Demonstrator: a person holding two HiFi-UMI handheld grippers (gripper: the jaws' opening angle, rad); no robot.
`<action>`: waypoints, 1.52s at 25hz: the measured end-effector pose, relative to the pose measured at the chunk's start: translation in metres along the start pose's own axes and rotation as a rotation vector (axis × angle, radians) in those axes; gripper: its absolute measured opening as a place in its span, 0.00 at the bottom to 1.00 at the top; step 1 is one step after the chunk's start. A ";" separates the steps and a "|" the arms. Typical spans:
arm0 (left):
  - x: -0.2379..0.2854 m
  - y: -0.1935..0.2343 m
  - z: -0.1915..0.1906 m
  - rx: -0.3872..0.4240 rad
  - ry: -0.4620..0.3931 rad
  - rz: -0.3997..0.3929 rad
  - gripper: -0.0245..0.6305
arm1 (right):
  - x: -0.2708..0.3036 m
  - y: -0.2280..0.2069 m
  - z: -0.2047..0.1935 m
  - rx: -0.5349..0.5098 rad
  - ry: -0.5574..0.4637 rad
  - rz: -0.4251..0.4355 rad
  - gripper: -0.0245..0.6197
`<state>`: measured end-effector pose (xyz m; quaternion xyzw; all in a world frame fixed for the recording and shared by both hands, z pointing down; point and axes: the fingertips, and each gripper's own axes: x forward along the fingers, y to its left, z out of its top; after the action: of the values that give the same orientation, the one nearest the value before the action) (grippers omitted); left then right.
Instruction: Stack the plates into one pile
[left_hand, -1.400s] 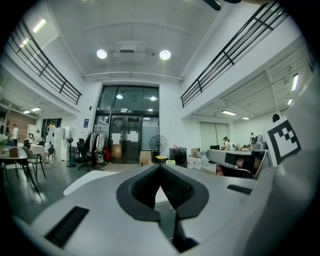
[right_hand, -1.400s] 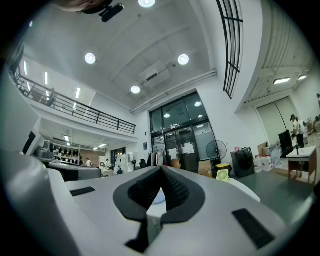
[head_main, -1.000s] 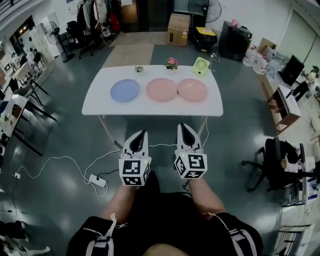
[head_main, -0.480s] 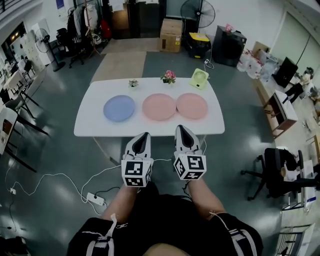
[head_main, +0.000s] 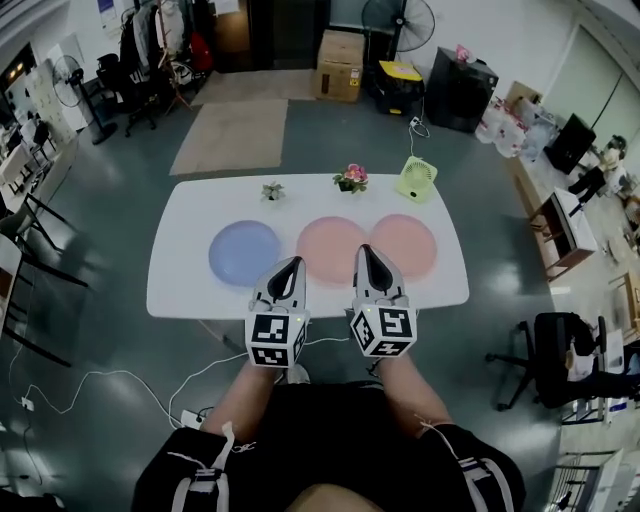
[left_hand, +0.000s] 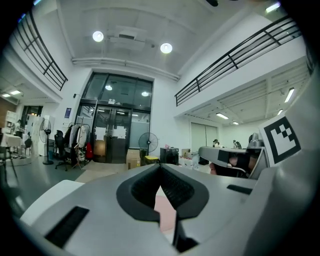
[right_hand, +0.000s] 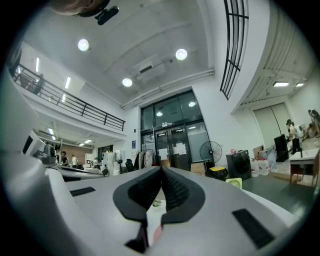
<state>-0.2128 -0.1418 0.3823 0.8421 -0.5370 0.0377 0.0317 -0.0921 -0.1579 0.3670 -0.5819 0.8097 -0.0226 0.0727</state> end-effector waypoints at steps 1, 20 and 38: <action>0.011 0.013 0.001 -0.001 0.006 -0.003 0.06 | 0.016 0.001 -0.001 0.000 0.004 -0.002 0.06; 0.139 0.064 -0.015 -0.016 0.058 0.067 0.06 | 0.155 -0.048 -0.032 -0.020 0.048 0.110 0.06; 0.150 0.081 -0.052 -0.053 0.114 0.184 0.06 | 0.175 -0.045 -0.153 -0.116 0.288 0.355 0.30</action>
<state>-0.2250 -0.3060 0.4496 0.7846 -0.6103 0.0739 0.0808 -0.1269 -0.3447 0.5078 -0.4244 0.9013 -0.0455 -0.0743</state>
